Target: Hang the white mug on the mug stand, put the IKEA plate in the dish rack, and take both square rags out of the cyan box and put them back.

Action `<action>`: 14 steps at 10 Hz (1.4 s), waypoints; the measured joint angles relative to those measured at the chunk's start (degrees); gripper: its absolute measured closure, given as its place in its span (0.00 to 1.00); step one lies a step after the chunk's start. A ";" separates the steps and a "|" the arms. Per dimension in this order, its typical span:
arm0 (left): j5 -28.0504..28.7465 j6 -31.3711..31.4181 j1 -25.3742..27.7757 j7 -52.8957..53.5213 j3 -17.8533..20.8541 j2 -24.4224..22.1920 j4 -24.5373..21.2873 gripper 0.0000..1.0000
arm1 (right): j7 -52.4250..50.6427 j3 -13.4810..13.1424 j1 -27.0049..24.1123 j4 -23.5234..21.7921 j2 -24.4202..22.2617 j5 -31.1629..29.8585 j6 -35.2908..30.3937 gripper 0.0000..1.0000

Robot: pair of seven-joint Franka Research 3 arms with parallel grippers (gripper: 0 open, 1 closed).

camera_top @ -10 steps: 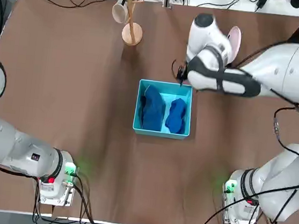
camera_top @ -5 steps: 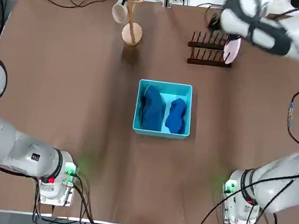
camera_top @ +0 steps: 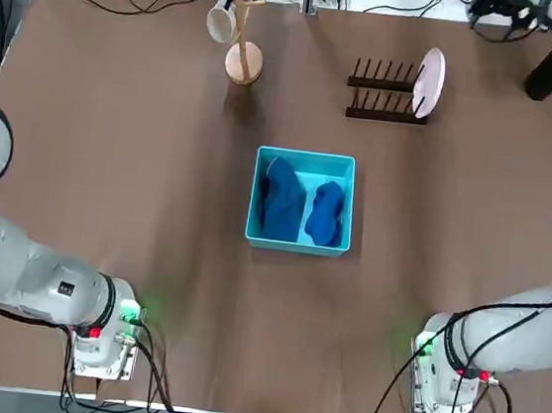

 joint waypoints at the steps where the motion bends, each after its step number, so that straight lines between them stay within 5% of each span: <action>1: 0.00 0.00 0.30 0.01 0.01 0.03 0.00 0.00 | -7.93 0.01 -2.49 1.79 -0.01 0.05 -2.48 0.00; 4: 0.00 0.00 0.87 0.03 -0.01 0.30 0.00 0.00 | -22.09 0.03 -6.44 8.28 -0.36 0.09 -13.14 0.00; 7: 0.00 0.02 0.88 -0.06 -0.12 0.47 0.31 0.00 | -20.22 0.43 -6.45 16.75 -1.21 2.21 -21.42 0.00; 14: 0.00 0.04 1.02 -0.13 -0.25 0.68 0.60 0.00 | -19.15 0.44 -6.48 18.20 -0.96 2.44 -23.11 0.00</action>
